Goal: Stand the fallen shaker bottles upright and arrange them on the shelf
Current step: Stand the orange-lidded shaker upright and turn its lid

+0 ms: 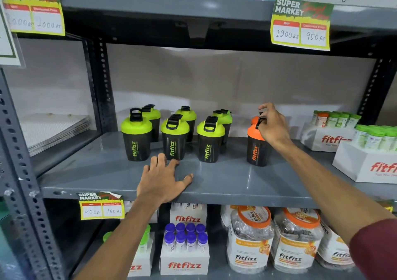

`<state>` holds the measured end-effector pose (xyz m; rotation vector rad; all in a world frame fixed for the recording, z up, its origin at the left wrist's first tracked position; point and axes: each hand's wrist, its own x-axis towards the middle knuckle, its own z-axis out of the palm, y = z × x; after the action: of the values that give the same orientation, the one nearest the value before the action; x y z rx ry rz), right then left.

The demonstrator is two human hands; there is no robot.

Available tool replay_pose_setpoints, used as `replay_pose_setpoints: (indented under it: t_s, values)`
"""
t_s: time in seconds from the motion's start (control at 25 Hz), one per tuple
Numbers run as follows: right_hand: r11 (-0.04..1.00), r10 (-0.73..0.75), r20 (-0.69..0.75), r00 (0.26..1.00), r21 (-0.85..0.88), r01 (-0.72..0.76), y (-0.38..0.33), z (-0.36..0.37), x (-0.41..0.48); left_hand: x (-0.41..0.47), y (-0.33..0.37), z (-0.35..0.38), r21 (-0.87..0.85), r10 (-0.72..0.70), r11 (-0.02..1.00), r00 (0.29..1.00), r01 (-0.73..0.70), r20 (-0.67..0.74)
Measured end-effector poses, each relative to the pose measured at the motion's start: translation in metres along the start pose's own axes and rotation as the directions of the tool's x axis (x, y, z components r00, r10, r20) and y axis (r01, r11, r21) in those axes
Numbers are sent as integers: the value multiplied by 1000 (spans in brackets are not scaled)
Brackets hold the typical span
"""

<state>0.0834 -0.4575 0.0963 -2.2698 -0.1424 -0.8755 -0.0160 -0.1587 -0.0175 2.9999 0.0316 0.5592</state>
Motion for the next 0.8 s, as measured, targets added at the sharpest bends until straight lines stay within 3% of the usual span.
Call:
replay_pose_setpoints:
  t_s: [0.24,0.52,0.64,0.72,0.8]
  values:
    - [998,-44,89,995,-45,48,4,-3,5,-1,0,0,-1,-4,1000,1000,4,-7]
    - [999,-28,113,993,42,23,2,-6,3,-4,3,-6,-33,-24,999,999,25,24]
    - [991,-54,-103,993,115,66,5,-12,-9,-7,4,-6,-72,-21,997,1000,20,-12]
    - [947,95,-284,954,321,2,12,-13,-26,-12,5,-5,-187,-8,982,989,-20,-145]
    - [836,314,-285,906,536,-122,23,-4,-55,-17,10,-6,-385,-21,920,973,-71,-230]
